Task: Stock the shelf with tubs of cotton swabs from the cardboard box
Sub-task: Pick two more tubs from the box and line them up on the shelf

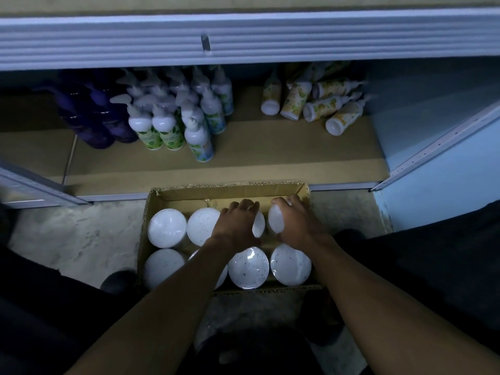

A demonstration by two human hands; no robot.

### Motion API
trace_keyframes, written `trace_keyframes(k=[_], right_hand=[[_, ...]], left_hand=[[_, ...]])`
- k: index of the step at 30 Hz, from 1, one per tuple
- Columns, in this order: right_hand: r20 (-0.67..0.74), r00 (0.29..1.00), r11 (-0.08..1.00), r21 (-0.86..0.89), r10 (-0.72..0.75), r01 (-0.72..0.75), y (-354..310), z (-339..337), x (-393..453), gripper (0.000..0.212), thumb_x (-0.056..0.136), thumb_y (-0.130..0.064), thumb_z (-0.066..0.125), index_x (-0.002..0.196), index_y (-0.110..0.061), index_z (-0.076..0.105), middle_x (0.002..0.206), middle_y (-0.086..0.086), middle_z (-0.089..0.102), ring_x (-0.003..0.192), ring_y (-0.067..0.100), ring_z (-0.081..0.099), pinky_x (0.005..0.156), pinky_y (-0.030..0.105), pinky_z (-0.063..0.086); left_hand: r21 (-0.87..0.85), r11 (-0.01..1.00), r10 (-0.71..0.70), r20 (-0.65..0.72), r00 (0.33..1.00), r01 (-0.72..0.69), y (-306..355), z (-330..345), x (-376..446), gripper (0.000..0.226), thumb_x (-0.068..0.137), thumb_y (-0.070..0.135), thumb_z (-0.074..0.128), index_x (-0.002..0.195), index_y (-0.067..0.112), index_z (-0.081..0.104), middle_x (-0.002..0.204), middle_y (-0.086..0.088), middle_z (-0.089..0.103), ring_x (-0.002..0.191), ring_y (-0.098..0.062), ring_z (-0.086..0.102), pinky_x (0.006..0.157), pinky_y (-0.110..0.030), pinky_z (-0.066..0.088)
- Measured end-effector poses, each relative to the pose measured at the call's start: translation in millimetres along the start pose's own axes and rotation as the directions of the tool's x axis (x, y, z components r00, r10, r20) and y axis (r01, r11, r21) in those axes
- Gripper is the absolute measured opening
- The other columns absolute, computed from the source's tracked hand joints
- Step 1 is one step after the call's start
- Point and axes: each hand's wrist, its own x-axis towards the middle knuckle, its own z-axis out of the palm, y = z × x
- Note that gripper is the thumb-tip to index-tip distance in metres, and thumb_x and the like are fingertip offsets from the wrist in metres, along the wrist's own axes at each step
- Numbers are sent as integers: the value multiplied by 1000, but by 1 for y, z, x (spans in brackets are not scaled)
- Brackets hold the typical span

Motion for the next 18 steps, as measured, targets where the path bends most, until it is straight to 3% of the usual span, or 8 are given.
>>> trace_keyframes(k=[7, 11, 18], right_hand=[[-28, 1000, 1000, 10, 10, -9, -12, -32, -12, 78, 75, -31, 79, 143, -36, 40, 147, -1, 34, 135, 29, 37, 105, 50, 42], [-45, 998, 999, -12, -43, 42, -23, -60, -27, 80, 75, -32, 79, 145, -33, 40, 144, 1, 36, 130, 28, 39, 98, 44, 47], [-57, 990, 990, -68, -130, 126, -50, -118, -58, 90, 70, -36, 83, 148, -33, 38, 142, 6, 41, 130, 32, 42, 99, 45, 48]], left_hand=[[32, 999, 7, -51, 999, -6, 9, -34, -10, 91, 75, 50, 73, 150, 20, 32, 154, -3, 37, 137, -30, 37, 109, -44, 35], [21, 1000, 6, -53, 999, -5, 12, -58, -21, 93, 69, 50, 76, 148, 21, 35, 150, -3, 40, 134, -31, 40, 106, -47, 40], [72, 997, 34, -58, 998, -30, 16, -116, -52, 98, 68, 47, 80, 150, 16, 36, 151, -7, 39, 135, -29, 41, 107, -41, 42]])
